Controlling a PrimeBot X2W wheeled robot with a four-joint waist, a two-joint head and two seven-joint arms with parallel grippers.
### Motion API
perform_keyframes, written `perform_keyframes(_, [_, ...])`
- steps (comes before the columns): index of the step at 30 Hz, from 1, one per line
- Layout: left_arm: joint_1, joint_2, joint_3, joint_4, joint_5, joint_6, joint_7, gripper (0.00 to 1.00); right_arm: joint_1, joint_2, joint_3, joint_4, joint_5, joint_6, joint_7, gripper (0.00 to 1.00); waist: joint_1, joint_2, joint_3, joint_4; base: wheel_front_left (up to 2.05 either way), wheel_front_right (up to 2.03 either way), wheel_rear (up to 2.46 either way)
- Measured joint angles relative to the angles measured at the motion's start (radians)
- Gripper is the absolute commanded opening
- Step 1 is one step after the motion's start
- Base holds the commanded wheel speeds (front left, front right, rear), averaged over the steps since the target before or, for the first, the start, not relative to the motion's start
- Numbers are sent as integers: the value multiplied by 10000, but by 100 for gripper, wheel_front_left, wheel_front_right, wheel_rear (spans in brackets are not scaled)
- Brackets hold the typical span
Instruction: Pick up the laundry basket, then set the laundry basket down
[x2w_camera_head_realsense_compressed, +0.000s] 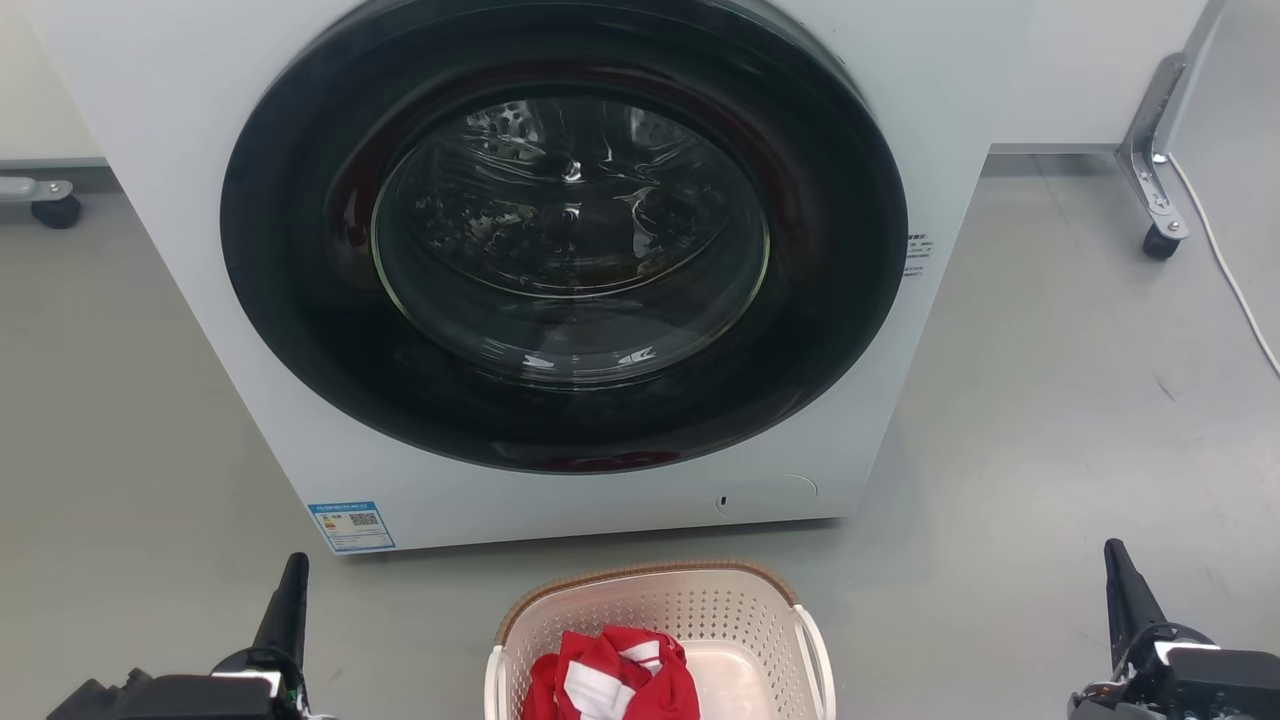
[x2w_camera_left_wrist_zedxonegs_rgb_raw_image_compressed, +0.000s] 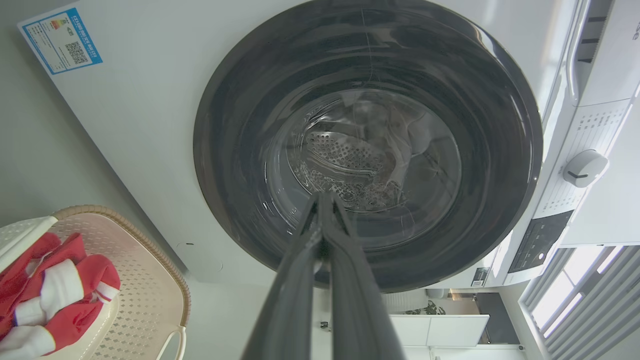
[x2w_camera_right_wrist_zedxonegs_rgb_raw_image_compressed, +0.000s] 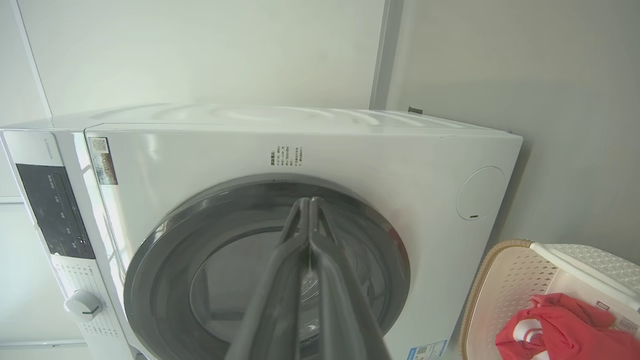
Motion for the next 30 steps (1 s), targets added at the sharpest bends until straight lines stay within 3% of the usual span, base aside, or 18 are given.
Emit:
perform_keyframes(6, [-142,-48,86,94,-562,-54,100,0,-6,92,-199,52,474,88,134,0,0,0,-23,10,0,0,0])
perform_keyframes(30, [-142,-54,88,113,-571,-127,100,0,-8,102,-201,56,474,132,134,0,0,0,-23,10,0,0,0])
